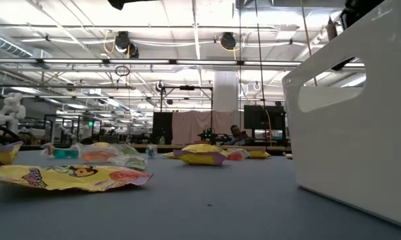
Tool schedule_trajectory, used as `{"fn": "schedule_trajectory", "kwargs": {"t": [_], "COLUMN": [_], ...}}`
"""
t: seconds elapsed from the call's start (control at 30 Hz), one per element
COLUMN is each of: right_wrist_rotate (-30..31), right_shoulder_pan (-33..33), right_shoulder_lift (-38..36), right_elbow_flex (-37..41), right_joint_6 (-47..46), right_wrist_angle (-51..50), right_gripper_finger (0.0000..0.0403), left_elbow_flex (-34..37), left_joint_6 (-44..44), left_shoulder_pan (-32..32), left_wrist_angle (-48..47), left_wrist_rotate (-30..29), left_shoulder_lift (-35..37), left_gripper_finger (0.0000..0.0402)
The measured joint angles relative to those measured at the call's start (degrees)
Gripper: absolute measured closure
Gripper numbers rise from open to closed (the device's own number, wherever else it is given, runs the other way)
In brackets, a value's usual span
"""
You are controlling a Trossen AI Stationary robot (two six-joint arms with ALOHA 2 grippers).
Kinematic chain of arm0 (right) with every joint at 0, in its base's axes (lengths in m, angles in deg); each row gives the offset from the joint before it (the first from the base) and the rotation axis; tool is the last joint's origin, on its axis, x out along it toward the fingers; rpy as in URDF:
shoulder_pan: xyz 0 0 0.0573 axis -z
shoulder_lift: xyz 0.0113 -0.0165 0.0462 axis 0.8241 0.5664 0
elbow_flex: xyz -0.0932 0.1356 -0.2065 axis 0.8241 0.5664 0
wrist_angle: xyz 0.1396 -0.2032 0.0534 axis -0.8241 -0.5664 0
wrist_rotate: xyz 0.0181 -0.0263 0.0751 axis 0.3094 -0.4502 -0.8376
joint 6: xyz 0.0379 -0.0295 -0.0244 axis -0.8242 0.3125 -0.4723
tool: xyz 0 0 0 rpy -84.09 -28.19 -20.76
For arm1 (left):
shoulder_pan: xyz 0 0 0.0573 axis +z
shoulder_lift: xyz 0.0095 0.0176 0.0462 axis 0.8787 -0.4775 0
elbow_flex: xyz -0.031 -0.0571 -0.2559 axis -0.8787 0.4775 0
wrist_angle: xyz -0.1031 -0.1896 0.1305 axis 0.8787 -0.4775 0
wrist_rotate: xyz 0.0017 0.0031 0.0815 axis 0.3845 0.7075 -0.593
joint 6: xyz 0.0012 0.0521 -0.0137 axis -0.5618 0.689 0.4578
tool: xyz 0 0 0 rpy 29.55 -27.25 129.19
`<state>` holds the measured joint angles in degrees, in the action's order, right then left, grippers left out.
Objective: Sort candy
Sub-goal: Put the transparent candy roll into the transparent bin
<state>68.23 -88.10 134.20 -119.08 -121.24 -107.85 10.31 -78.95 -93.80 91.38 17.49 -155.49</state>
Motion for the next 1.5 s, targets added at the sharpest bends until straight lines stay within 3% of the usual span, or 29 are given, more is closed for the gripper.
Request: {"fn": "schedule_trajectory", "kwargs": {"t": [0.5,0.87,1.13,1.5], "right_wrist_rotate": [-5.28,-10.00,-12.25,-14.40], "right_shoulder_pan": [1.09,1.50,1.50,1.50], "right_shoulder_lift": [-2.67,-8.90,-8.85,-8.85], "right_elbow_flex": [9.08,15.83,17.38,17.38], "right_joint_6": [3.10,9.08,8.61,7.54], "right_wrist_angle": [0.41,11.78,12.35,12.07], "right_gripper_finger": [0.0357,0.0357,0.0357,0.0305], "left_elbow_flex": [0.00,0.00,0.00,0.00], "left_joint_6": [0.02,0.02,0.02,0.26], "left_shoulder_pan": [0.04,0.07,0.07,0.94], "left_wrist_angle": [0.00,0.02,0.02,-0.06], "left_wrist_rotate": [0.29,0.28,0.66,0.78], "left_shoulder_lift": [0.00,-0.01,-0.02,-0.17], "left_gripper_finger": [0.0175,0.0175,0.0175,0.0175]}}
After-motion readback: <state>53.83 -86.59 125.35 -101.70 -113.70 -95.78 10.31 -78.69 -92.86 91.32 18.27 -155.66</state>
